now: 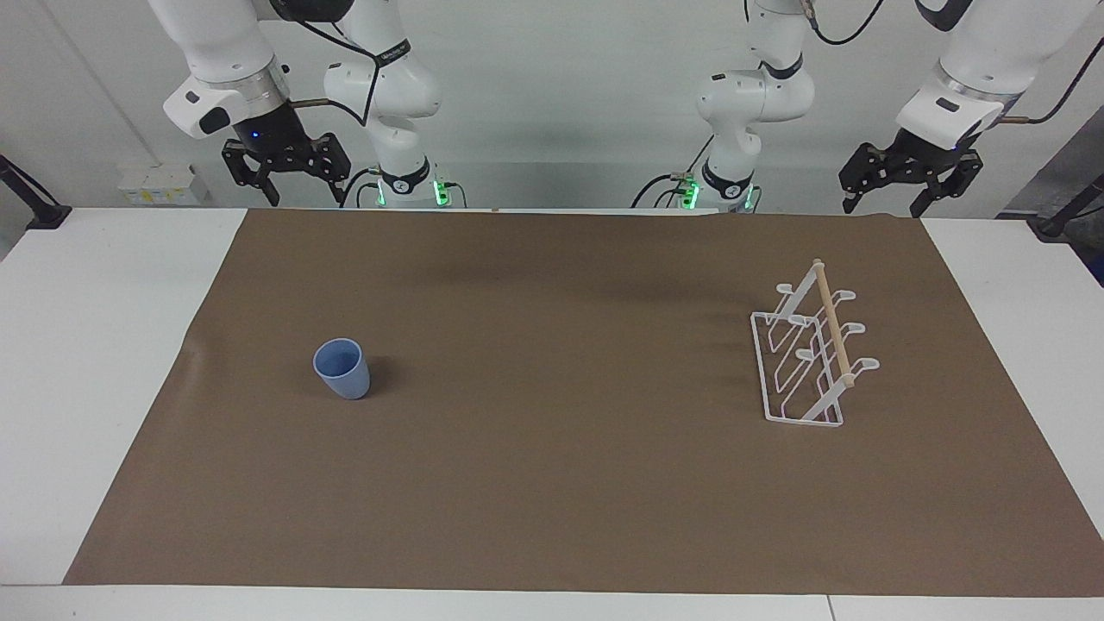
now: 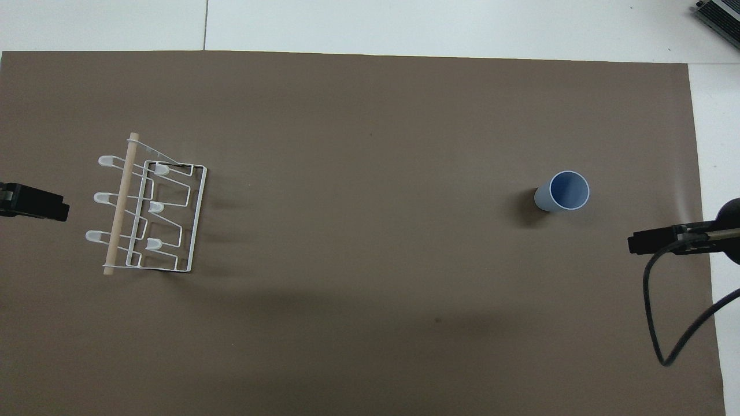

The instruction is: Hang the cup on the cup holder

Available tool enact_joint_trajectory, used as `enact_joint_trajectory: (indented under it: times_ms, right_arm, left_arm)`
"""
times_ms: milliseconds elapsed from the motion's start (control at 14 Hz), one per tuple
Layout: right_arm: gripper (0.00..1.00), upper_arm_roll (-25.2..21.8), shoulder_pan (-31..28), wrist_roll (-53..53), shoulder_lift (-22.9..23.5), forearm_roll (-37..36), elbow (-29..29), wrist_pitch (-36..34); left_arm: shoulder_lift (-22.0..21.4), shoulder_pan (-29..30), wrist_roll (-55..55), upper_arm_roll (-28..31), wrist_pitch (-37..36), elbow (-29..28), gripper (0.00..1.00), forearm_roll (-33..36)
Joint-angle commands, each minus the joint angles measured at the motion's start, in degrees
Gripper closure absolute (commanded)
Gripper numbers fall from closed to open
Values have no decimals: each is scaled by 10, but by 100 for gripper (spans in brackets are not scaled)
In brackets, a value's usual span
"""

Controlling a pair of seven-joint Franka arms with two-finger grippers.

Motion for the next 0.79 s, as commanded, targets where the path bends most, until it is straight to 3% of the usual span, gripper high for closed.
enact_joint_trajectory:
  times_ms: [0,717]
  right_arm:
    - [0,2,-7,6,-3,-10,1,1]
    - [0,0,-4,7,-7,-5,-8,6]
  left_arm:
    - [-18,7,4,-4,0,-20,0,8]
    - [-18,7,4,-4,0,-20,0,8]
